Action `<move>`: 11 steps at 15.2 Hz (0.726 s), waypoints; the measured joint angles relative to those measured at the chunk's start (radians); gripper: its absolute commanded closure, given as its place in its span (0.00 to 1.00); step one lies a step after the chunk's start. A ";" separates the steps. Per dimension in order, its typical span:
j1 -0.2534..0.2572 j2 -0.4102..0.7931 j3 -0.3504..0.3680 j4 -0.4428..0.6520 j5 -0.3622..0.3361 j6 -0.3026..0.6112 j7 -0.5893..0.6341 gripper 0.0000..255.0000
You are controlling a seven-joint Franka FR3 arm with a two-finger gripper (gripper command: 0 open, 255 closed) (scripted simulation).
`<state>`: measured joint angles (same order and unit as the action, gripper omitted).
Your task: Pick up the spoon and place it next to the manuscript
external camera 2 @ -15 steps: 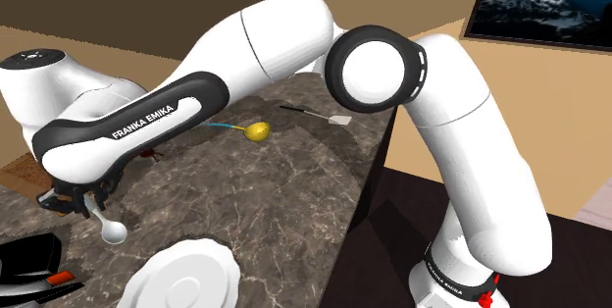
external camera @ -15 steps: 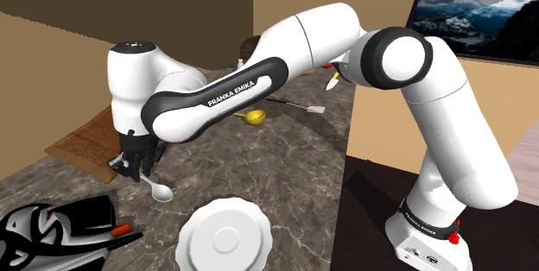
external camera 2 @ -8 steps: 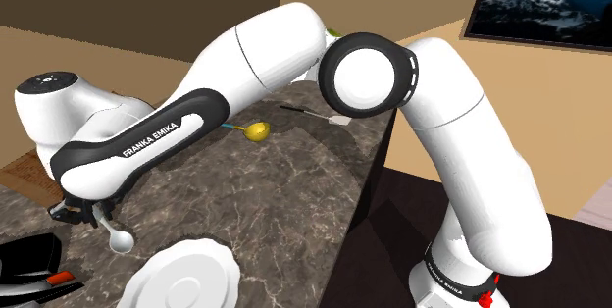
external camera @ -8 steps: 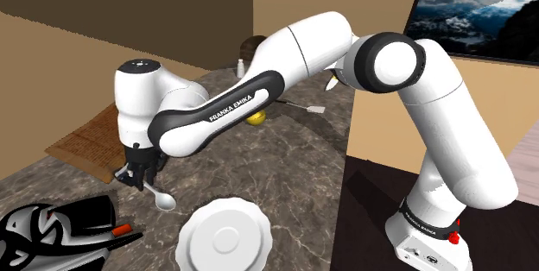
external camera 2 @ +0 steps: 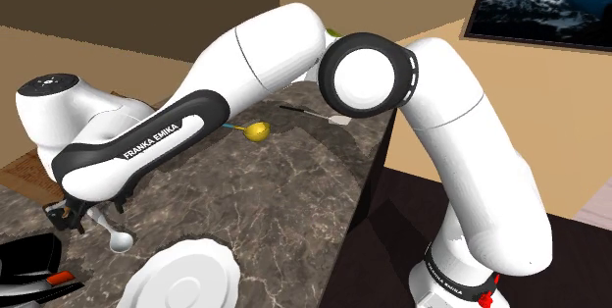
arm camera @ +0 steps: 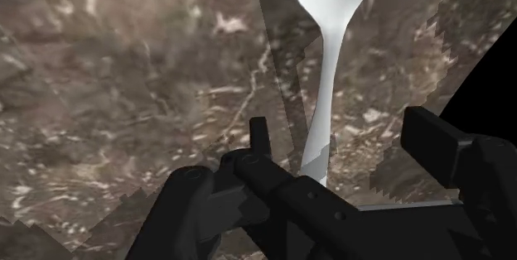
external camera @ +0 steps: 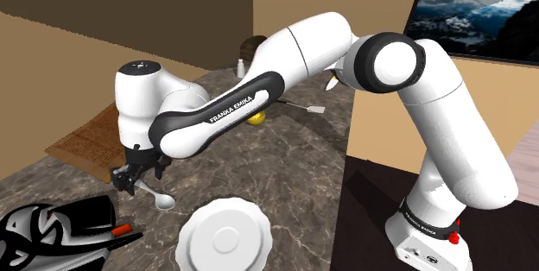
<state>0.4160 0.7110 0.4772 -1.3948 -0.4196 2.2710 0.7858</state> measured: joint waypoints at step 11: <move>-0.025 -0.088 0.029 -0.024 0.035 -0.061 -0.015 0.00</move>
<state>0.3909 0.6235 0.5059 -1.4184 -0.3848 2.2104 0.7711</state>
